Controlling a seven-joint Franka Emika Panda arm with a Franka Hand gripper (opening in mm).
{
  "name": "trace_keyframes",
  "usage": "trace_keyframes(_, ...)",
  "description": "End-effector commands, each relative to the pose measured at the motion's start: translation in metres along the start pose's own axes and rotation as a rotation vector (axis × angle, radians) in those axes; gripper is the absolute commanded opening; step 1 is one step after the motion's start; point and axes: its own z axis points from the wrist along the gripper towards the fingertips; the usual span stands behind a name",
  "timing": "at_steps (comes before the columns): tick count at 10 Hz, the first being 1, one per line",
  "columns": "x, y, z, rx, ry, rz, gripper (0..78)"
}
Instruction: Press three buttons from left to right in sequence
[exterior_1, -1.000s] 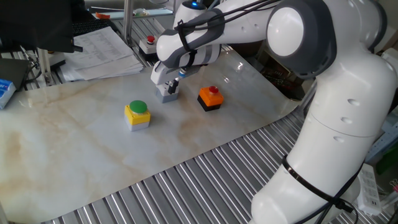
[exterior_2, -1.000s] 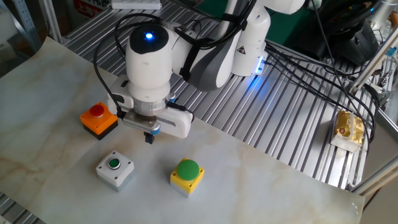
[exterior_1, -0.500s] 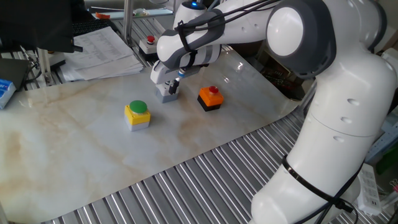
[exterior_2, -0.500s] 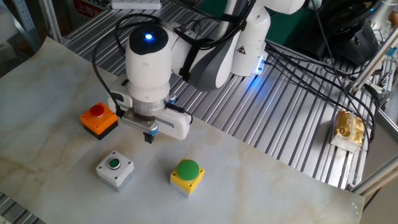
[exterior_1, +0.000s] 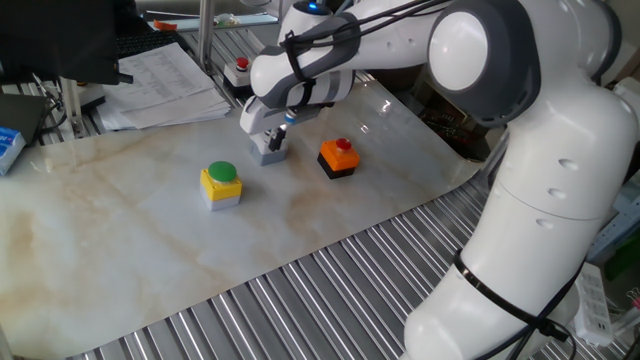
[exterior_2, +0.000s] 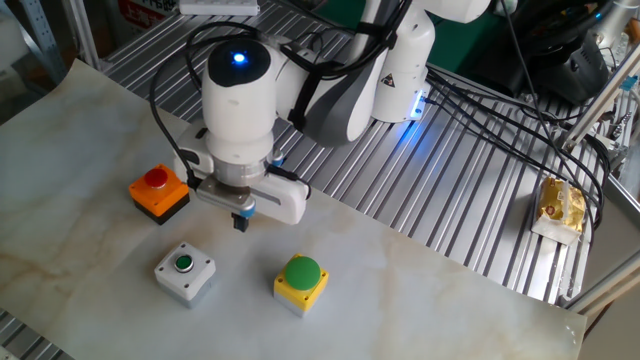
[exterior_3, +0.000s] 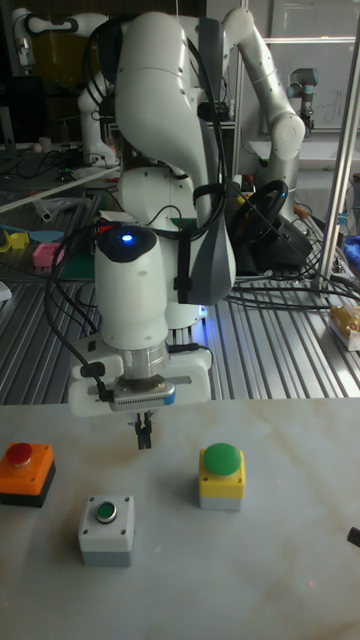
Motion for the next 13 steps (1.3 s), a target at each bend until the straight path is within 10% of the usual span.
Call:
trace_keyframes(1,-0.004,0.005,-0.004,-0.005,0.001,0.017,1.2)
trace_keyframes(13,-0.002,0.068,-0.013,0.000,0.014,0.177,1.2)
